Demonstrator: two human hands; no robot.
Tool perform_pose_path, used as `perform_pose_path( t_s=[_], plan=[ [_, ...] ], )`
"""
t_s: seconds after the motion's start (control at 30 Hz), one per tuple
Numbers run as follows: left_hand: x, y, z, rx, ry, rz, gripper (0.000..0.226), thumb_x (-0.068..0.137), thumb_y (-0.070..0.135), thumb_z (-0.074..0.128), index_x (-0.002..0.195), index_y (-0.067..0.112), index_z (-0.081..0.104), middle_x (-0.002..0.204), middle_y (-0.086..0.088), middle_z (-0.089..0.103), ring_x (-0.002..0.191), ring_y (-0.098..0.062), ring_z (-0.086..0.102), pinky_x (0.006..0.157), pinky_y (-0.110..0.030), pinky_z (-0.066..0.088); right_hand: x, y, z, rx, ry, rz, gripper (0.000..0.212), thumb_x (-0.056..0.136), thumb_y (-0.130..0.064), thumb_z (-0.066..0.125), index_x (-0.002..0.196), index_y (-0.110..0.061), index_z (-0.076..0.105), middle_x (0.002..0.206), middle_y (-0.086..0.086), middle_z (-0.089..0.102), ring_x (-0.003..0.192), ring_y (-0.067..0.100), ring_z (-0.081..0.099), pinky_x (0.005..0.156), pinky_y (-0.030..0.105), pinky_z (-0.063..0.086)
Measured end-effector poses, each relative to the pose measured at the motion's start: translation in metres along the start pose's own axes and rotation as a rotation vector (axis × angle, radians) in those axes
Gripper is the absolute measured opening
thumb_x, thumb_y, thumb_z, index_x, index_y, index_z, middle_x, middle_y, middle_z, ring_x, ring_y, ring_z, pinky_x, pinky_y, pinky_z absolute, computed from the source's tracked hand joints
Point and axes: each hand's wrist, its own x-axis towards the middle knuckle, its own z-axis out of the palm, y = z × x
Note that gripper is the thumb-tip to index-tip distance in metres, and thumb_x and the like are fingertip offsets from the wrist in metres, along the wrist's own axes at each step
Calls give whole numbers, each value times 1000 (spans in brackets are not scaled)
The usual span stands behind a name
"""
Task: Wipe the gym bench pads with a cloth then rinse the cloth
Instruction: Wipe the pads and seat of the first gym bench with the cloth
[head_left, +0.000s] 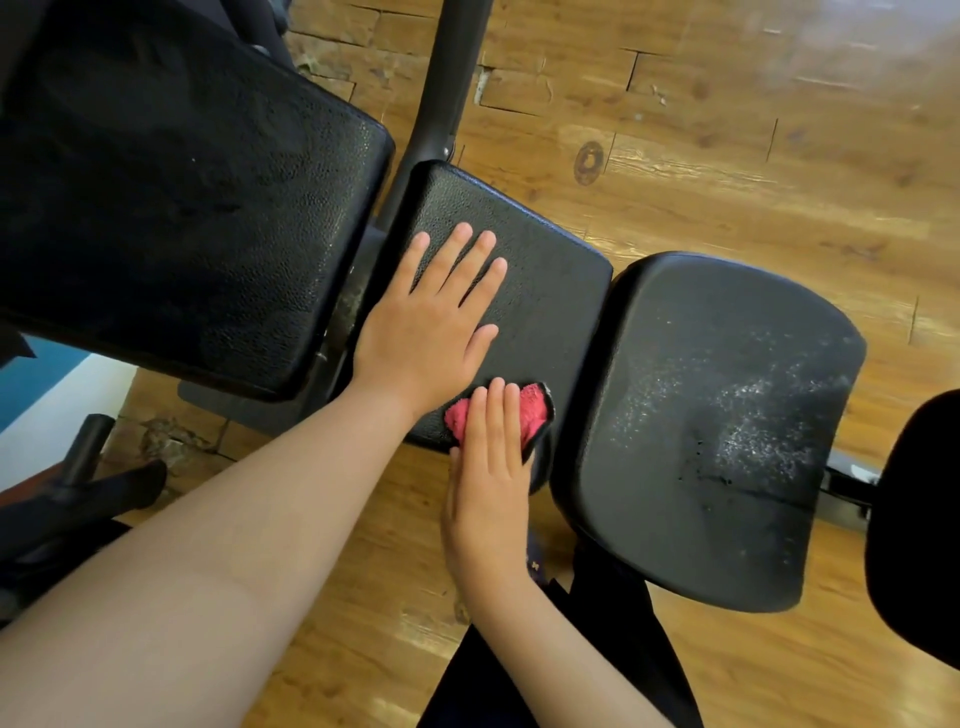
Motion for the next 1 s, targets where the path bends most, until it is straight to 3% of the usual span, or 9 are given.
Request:
perform_pose_path(
  t_s=[0.17, 0.33, 0.5, 0.63, 0.77, 0.83, 0.9, 1.0],
  plan=[
    [0, 0, 1, 10, 11, 2, 61, 96, 43, 26, 149, 14, 34, 158, -9, 26, 147, -27, 21, 119, -48, 14, 3, 38, -19, -55, -67, -129, 70, 92, 3, 57, 151, -13, 22, 159, 3, 18, 148, 17, 11, 111, 52, 32],
    [1, 0, 2, 16, 18, 2, 60, 96, 44, 28, 148, 14, 35, 158, -10, 28, 146, -27, 23, 118, -49, 15, 2, 42, -25, 14, 5, 64, 59, 100, -2, 40, 153, -13, 16, 161, 0, 5, 149, 15, 1, 116, 53, 23],
    [1, 1, 0, 24, 10, -3, 60, 96, 43, 26, 148, 14, 35, 158, -10, 28, 146, -27, 23, 118, -49, 15, 6, 10, -2, 18, -1, -66, 88, 81, 21, 56, 152, -11, 14, 160, 7, 13, 149, 20, 6, 114, 53, 27],
    [1, 1, 0, 28, 14, -3, 60, 96, 43, 26, 148, 14, 35, 157, -10, 28, 146, -27, 23, 118, -48, 13, 5, 46, -20, -13, -40, -215, 74, 86, 14, 58, 149, -9, 25, 157, 8, 24, 148, 22, 15, 110, 53, 33],
    [1, 1, 1, 32, 8, 0, 60, 96, 43, 26, 148, 14, 35, 158, -10, 28, 146, -28, 23, 118, -49, 14, 3, 53, -26, 9, 8, -8, 72, 91, 12, 48, 151, -14, 19, 160, 0, 12, 149, 14, 4, 114, 54, 27],
    [1, 1, 1, 30, 6, -3, 60, 96, 42, 27, 148, 14, 36, 157, -10, 29, 146, -28, 24, 118, -49, 13, 3, 35, -16, 19, 39, 16, 80, 86, 19, 48, 152, -15, 16, 161, 0, 8, 149, 14, 2, 115, 53, 23],
    [2, 2, 0, 32, 5, -6, 60, 95, 42, 28, 147, 13, 37, 157, -10, 29, 146, -28, 25, 117, -49, 13, 2, 17, -5, 32, 14, -87, 87, 78, 24, 44, 151, -14, 17, 161, 4, 12, 149, 18, 4, 114, 55, 24],
    [1, 2, 0, 30, 2, -3, 60, 96, 42, 26, 148, 14, 36, 157, -9, 28, 146, -27, 23, 118, -50, 15, -1, 9, -2, 32, -59, -224, 77, 79, 17, 40, 149, -11, 23, 158, 8, 18, 149, 20, 7, 117, 50, 21]
  ],
)
